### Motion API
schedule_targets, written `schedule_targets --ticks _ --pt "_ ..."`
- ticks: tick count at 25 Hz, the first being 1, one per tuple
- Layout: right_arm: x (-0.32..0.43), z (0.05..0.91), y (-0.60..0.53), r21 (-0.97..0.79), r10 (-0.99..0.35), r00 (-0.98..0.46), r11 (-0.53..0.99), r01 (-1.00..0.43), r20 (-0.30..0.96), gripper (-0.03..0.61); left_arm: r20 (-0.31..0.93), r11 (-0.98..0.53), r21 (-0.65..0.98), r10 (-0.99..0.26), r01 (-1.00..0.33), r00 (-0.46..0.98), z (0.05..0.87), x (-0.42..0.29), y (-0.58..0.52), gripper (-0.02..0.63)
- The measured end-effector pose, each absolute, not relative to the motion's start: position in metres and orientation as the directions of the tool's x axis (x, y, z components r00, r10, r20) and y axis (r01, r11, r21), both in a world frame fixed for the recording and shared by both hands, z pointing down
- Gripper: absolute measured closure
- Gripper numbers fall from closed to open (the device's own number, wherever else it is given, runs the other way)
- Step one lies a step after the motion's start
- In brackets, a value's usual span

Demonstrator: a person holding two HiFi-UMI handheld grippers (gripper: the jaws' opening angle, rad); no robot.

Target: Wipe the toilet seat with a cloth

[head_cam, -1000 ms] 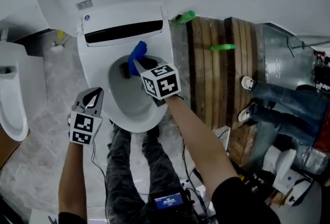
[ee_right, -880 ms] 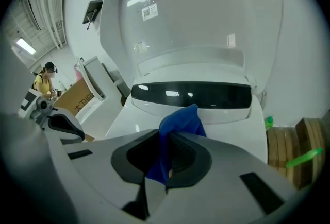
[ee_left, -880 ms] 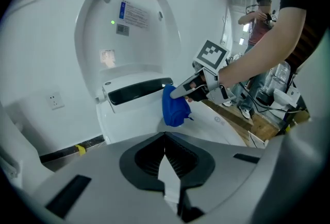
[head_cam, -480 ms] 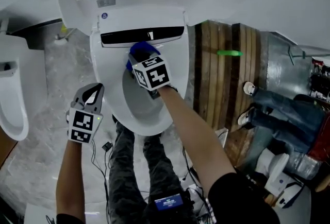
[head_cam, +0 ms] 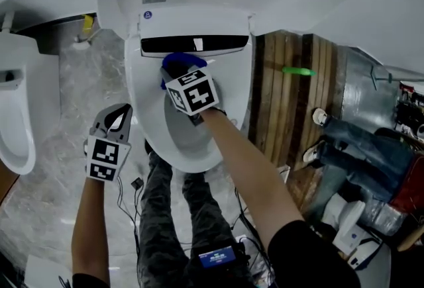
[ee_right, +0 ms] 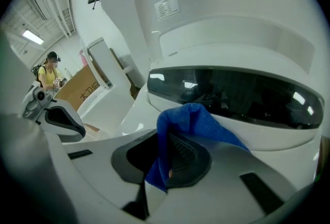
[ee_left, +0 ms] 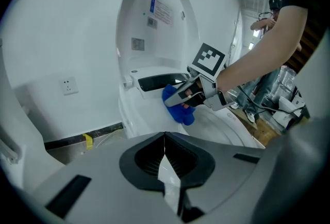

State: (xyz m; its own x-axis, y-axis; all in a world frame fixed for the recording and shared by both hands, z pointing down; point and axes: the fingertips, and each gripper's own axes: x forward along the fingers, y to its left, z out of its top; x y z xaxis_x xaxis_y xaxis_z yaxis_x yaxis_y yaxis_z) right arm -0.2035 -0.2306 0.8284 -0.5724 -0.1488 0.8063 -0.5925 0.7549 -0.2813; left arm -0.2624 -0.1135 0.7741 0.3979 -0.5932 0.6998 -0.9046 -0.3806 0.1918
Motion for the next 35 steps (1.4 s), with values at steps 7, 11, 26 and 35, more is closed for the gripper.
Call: schedule_targets --ticks 7,11,26,35 --pt "-0.245 0.827 -0.201 -0.282 -0.08 -0.594 0.824 -0.491 0.8 0.534 0.71 -0.382 0.19 -0.583 -0.905 0.395 0.776 -0.262 -0.098 0.601" --pt "-0.253 0.827 -0.188 -0.332 -0.05 -0.622 0.811 -0.483 0.782 0.534 0.718 -0.366 0.192 -0.58 -0.911 0.385 0.779 -0.262 -0.085 0.601" --pt "-0.249 0.828 -0.1 -0.446 0.134 -0.655 0.829 -0.337 0.744 0.534 0.74 -0.338 0.181 -0.571 -0.923 0.354 0.782 -0.243 -0.038 0.601" --pt "-0.216 0.832 -0.032 -0.479 0.214 -0.632 0.831 -0.284 0.745 0.534 0.747 -0.313 0.172 -0.576 -0.934 0.331 0.779 -0.223 -0.01 0.601"
